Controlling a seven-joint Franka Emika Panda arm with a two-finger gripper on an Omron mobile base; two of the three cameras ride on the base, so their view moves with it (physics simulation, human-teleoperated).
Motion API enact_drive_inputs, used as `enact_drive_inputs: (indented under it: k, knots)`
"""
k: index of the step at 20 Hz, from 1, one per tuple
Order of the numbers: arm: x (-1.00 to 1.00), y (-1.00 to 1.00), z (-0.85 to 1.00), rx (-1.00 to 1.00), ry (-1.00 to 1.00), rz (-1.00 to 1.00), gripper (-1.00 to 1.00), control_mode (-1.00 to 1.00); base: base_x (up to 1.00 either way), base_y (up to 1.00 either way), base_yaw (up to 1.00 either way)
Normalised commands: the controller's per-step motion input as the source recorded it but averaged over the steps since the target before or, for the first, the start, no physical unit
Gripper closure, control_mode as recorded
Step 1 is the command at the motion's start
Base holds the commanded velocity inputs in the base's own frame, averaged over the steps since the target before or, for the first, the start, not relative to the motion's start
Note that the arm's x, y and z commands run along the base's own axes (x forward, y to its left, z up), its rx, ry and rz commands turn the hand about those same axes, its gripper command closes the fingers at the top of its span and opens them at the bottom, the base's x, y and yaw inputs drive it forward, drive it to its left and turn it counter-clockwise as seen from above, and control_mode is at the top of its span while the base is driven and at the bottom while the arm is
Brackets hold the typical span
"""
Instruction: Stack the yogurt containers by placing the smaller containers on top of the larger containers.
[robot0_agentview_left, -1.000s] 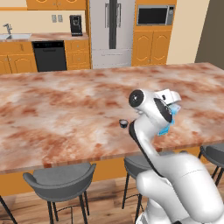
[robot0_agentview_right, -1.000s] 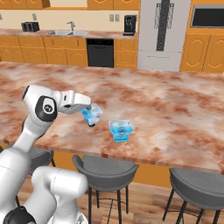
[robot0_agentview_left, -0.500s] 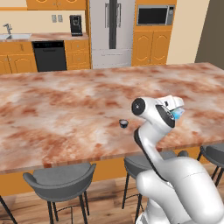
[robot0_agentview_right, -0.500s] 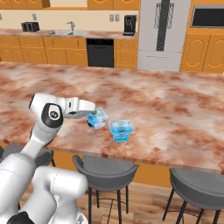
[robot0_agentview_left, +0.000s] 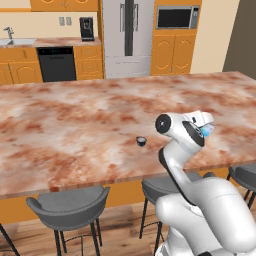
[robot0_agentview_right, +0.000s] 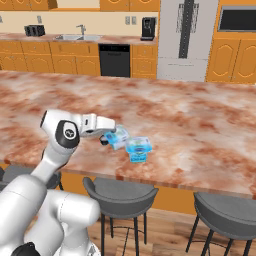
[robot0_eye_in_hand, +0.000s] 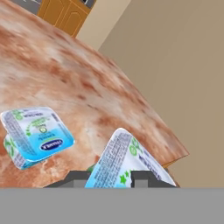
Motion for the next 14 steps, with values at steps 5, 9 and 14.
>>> enact_drive_inputs:
  k: [5,9,14]
  knots:
    - [0.02,-0.11,-0.1,0.0,0.0,0.0,1.0,-1.0,0.0,0.0,0.0]
    - [0.03,-0.08,-0.1,0.0,0.0,0.0,1.0,-1.0,0.0,0.0,0.0]
    - [0.08,-0.07,-0.09,0.0,0.0,0.0,1.0,-1.0,0.0,0.0,0.0]
